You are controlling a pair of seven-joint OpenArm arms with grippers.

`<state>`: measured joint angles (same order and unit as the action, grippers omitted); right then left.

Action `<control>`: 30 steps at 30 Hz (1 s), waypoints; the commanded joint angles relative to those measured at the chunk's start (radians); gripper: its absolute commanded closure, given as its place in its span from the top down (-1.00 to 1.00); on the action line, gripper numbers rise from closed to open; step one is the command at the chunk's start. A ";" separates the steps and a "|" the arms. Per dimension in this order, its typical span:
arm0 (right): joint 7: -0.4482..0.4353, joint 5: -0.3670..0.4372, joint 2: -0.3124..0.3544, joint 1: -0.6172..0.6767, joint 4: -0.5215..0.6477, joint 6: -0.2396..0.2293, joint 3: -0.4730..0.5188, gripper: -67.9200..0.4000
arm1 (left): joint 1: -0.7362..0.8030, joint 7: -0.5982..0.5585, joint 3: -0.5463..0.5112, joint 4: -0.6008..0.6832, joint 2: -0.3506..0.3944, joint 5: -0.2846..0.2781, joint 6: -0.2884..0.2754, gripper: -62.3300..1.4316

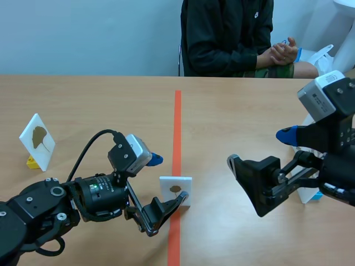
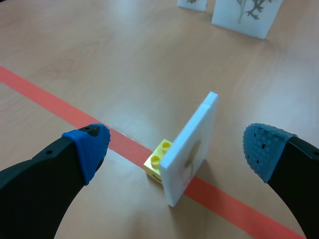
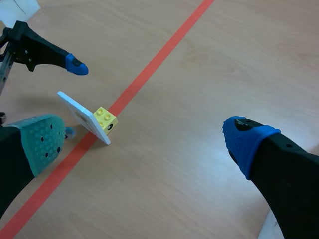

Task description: Sort the leaf by its shape. The table is split by an orange tape line. A compound leaf with several leaflets goes to the left side, a simple leaf with one blade goes to the right side. Return to the home posture when a red brick is placed on the table.

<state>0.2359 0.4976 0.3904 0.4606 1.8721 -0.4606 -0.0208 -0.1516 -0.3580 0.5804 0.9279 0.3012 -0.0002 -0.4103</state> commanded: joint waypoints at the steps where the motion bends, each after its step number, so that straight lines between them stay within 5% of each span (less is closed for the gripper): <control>1: -0.018 0.010 0.003 -0.009 0.006 0.000 0.011 1.00 | -0.013 -0.027 0.003 -0.002 -0.010 -0.009 0.005 0.83; 27: -0.018 0.011 0.003 -0.009 0.006 0.000 0.064 1.00 | -0.014 -0.065 0.071 -0.084 -0.057 -0.006 0.087 0.82; 30: -0.018 0.011 0.003 -0.009 0.006 0.000 0.064 1.00 | -0.015 -0.065 0.084 -0.096 -0.057 -0.006 0.113 0.54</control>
<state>0.2363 0.4973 0.3904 0.4606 1.8721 -0.4606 0.0334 -0.1631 -0.4080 0.6636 0.8265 0.2470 0.0002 -0.3046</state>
